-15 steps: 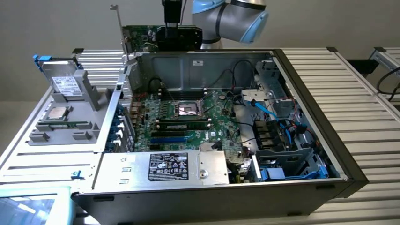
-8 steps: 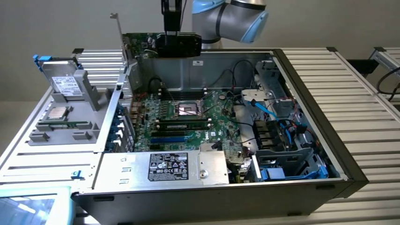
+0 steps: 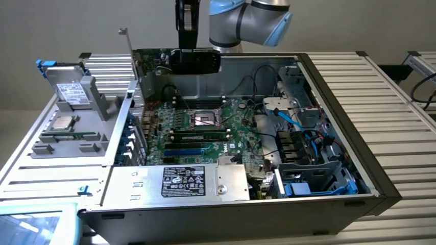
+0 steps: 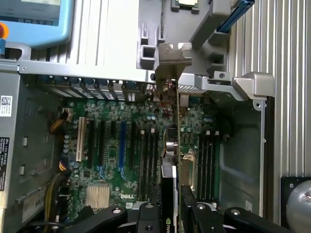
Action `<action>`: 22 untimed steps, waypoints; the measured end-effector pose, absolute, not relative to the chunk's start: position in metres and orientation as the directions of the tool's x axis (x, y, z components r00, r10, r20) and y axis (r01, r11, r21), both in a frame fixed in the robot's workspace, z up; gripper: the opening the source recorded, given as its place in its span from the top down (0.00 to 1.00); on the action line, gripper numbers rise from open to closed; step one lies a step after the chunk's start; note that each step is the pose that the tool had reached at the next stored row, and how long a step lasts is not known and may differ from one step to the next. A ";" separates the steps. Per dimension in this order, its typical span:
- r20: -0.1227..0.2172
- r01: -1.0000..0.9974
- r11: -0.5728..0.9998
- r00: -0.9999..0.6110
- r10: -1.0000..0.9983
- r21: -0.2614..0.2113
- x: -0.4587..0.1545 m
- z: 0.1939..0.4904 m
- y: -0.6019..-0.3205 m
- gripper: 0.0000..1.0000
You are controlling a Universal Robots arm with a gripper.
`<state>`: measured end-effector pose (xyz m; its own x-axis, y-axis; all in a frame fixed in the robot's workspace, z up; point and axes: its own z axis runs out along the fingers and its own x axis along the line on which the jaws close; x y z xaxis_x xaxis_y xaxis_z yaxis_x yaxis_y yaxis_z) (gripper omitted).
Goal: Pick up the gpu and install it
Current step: 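Insert the gpu into the slot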
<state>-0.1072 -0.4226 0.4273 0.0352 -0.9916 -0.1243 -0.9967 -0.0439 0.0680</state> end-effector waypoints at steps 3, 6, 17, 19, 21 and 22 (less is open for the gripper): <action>-0.133 -0.997 -0.043 0.034 -0.991 0.068 -0.107 0.422 -0.431 0.72; -0.141 -0.997 -0.042 0.032 -0.990 0.067 -0.107 0.417 -0.438 0.72; -0.161 -0.997 -0.040 0.029 -0.986 0.066 -0.105 0.399 -0.466 0.72; -0.161 -0.997 -0.039 0.028 -0.987 0.066 -0.104 0.395 -0.468 0.72; -0.161 -0.997 -0.038 0.027 -0.987 0.066 -0.103 0.391 -0.470 0.72; -0.161 -0.997 -0.037 0.026 -0.987 0.066 -0.103 0.390 -0.470 0.72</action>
<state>-0.1025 -0.4700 0.3900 0.0263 -0.9866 -0.1612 -0.9971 -0.0375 0.0664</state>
